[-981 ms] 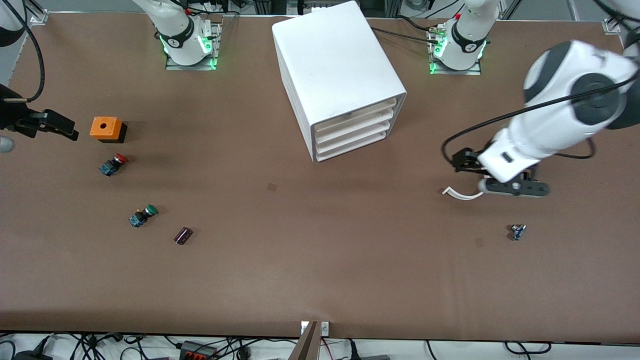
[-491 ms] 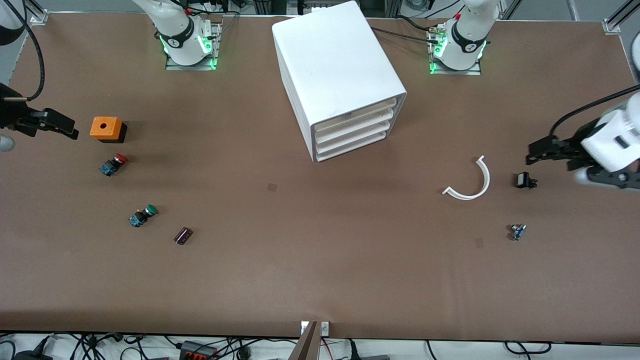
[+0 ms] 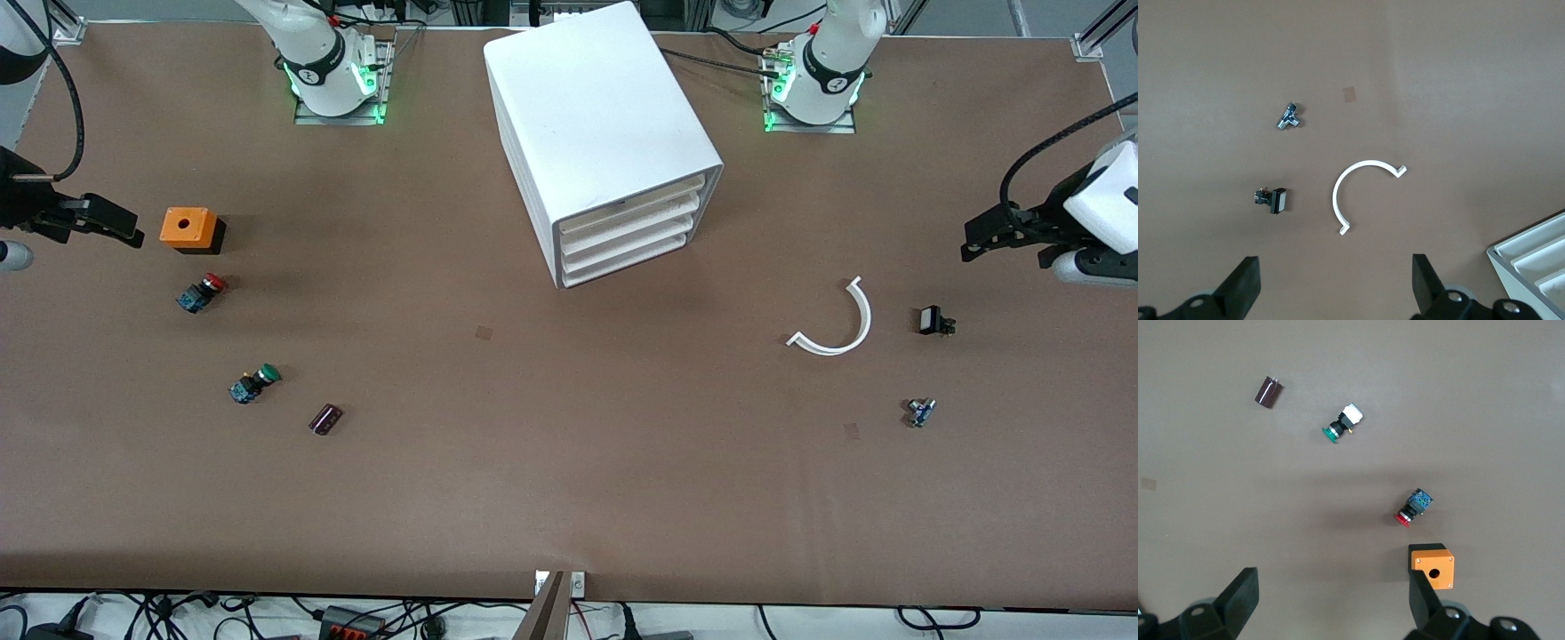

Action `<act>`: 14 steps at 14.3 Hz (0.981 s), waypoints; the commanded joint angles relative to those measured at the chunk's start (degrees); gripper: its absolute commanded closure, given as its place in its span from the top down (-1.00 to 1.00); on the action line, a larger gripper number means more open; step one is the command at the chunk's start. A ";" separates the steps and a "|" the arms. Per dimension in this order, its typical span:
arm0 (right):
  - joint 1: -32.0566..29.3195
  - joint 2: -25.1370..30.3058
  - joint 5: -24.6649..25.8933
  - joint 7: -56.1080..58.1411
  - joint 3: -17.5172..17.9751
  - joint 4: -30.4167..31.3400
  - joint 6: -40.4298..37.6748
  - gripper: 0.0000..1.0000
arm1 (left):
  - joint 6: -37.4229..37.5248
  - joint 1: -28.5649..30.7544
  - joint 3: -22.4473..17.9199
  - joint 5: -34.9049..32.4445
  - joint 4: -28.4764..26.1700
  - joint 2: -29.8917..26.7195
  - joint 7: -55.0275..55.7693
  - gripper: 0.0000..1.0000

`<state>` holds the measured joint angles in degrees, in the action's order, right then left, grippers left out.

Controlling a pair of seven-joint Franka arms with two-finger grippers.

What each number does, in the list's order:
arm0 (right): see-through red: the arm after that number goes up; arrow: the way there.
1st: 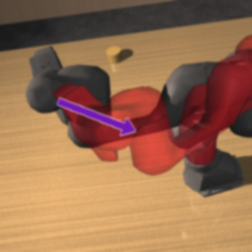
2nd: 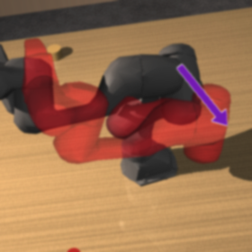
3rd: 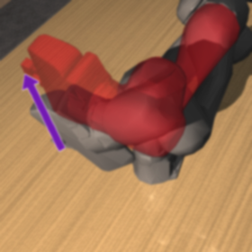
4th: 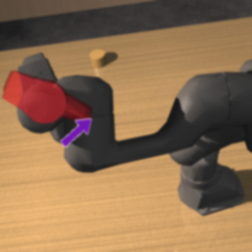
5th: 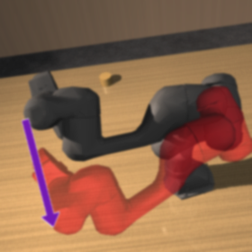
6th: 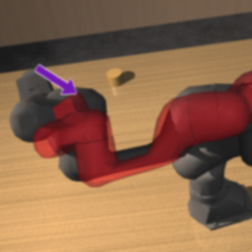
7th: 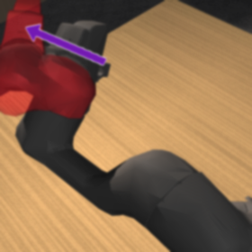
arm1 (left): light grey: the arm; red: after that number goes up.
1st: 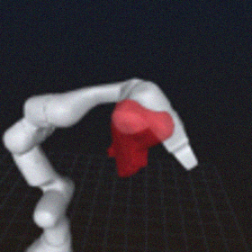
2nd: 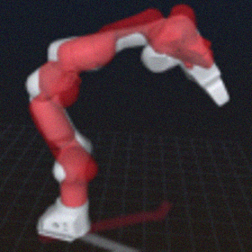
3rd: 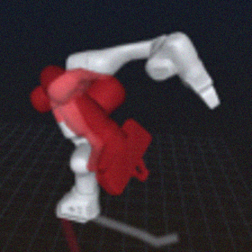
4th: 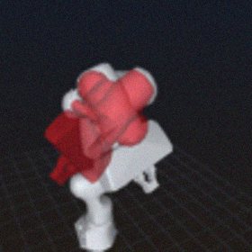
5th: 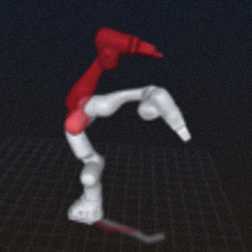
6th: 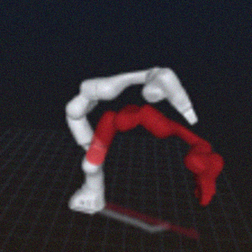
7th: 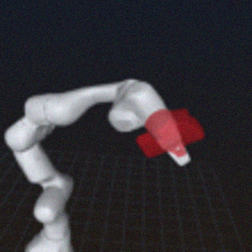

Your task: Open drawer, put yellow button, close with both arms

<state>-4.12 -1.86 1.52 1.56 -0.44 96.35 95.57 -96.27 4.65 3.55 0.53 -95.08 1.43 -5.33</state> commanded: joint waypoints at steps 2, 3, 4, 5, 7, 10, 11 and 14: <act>-0.28 1.60 -0.64 0.63 0.35 1.65 0.41 1.00 | -1.82 -0.79 -1.27 0.96 -5.83 -4.59 -1.70 1.00; -0.28 1.51 -0.56 0.72 0.35 1.65 0.50 1.00 | -1.81 -0.79 -1.35 0.96 -5.65 -4.50 -1.61 1.00; -0.28 1.51 -0.56 0.63 0.35 1.65 0.58 1.00 | -1.81 -0.79 -1.26 0.96 -5.56 -4.50 -1.61 1.00; -0.28 1.51 -0.56 0.72 0.35 1.65 0.59 1.00 | -1.81 -0.96 -1.09 0.96 -5.38 -4.50 -1.52 1.00; -0.28 1.42 -0.56 0.72 0.35 1.65 0.67 1.00 | -1.90 -1.23 -1.09 1.05 -5.20 -4.41 -1.35 1.00; -0.19 1.42 -0.56 0.98 0.35 1.65 0.85 1.00 | -1.90 -1.23 -1.18 1.23 -5.20 -4.33 -1.43 1.00; -0.19 1.42 -0.56 1.16 0.35 1.65 0.94 1.00 | -1.81 -1.23 -1.18 1.23 -5.20 -4.33 -1.09 1.00; -0.19 1.42 -0.56 1.25 0.35 1.65 0.94 1.00 | -1.81 -1.23 -1.09 1.23 -5.20 -4.33 -1.17 1.00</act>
